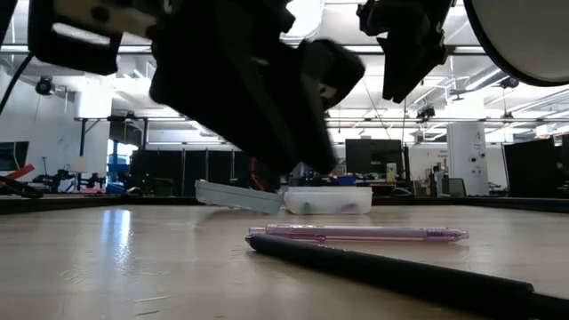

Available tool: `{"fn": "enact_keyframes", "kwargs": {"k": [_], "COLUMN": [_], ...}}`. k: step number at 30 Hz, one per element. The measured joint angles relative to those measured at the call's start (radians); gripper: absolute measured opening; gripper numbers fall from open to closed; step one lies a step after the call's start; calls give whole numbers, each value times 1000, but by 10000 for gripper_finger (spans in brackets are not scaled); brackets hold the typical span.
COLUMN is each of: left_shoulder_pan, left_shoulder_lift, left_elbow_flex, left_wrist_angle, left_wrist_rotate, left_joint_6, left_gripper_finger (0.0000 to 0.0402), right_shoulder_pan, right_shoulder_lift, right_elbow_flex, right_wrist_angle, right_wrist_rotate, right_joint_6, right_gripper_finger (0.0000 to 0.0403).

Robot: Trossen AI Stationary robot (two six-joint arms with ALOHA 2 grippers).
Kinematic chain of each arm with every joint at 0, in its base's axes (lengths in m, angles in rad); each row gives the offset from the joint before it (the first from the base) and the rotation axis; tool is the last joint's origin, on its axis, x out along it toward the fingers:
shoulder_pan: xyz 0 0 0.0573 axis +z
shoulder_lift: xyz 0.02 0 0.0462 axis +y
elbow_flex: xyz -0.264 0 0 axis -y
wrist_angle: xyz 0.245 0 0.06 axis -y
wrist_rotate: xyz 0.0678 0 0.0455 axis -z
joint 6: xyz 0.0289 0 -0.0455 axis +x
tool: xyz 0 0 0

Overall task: Pick & place school supplies into a supply box
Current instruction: Put the black pen into the gray supply box

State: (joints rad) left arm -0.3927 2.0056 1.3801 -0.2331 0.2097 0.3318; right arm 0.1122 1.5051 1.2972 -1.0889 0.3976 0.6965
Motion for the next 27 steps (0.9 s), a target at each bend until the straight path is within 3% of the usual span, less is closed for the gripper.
{"fn": "enact_keyframes", "kwargs": {"k": [9, 13, 21, 27], "left_shoulder_pan": [-7, -2, 11, 5], "left_shoulder_lift": [2, 2, -2, -2], "left_elbow_flex": [-110, -144, -99, -92], "left_wrist_angle": [95, 136, 119, 110], "left_wrist_rotate": [-12, -90, -110, -107], "left_joint_6": [0, 3, 4, 86], "left_gripper_finger": [84, 61, 42, 62], "right_shoulder_pan": [1, 1, 1, 1], "right_shoulder_lift": [0, 0, 0, 1], "right_elbow_flex": [-12, -15, -30, -49], "right_wrist_angle": [1, 10, 25, 25], "right_wrist_rotate": [32, 49, 50, 50], "right_joint_6": [-18, -11, -8, -7], "right_gripper_finger": [215, 215, 215, 215]}}
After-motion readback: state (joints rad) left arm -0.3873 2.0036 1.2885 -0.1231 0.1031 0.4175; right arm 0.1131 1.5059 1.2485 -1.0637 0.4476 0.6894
